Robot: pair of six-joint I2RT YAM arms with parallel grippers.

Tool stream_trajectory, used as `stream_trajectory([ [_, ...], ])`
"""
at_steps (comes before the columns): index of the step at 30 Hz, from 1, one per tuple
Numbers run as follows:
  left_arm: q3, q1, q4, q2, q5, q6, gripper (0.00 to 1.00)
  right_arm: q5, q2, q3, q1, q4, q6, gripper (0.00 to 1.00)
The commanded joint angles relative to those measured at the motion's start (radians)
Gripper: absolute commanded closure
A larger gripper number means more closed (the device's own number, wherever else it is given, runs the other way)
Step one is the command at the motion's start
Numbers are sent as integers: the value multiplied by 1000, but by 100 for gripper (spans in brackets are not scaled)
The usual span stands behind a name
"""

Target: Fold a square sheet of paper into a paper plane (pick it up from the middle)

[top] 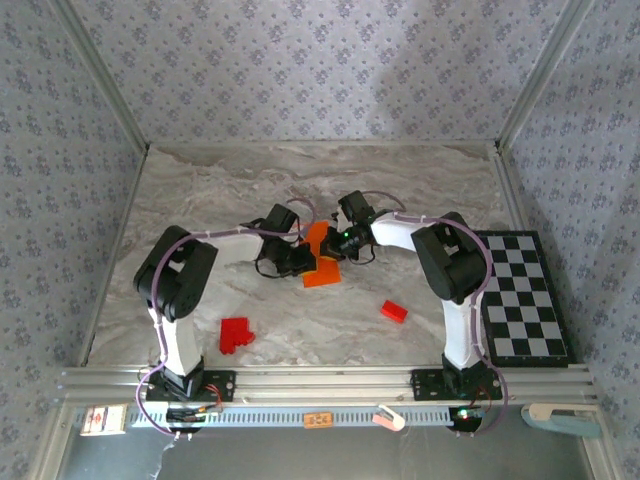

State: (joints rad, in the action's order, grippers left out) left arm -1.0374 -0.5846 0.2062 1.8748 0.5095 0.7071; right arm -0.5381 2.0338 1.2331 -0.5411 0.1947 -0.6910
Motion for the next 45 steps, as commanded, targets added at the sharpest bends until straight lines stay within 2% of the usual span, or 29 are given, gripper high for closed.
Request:
stream_trajectory([
  [1, -25, -17, 20, 14, 26, -49, 88, 50, 74, -20, -4, 86, -9, 99],
  [14, 114, -57, 113, -85, -68, -115, 86, 107, 105, -32, 19, 124, -40, 99],
  [23, 146, -105, 181, -159, -134, -83, 92, 103, 105, -32, 21, 108, -53, 99],
  [29, 90, -102, 209, -210, -149, -82, 94, 65, 76, -32, 16, 74, -64, 99],
  [32, 52, -85, 199, -251, -160, -65, 90, 38, 22, -23, 10, 47, -75, 98],
  [38, 9, -22, 156, -252, -203, -4, 76, 8, -87, -30, 9, -28, -119, 88],
  [45, -52, -10, 79, -175, -164, 49, 73, 78, -171, -127, 18, -54, -177, 71],
])
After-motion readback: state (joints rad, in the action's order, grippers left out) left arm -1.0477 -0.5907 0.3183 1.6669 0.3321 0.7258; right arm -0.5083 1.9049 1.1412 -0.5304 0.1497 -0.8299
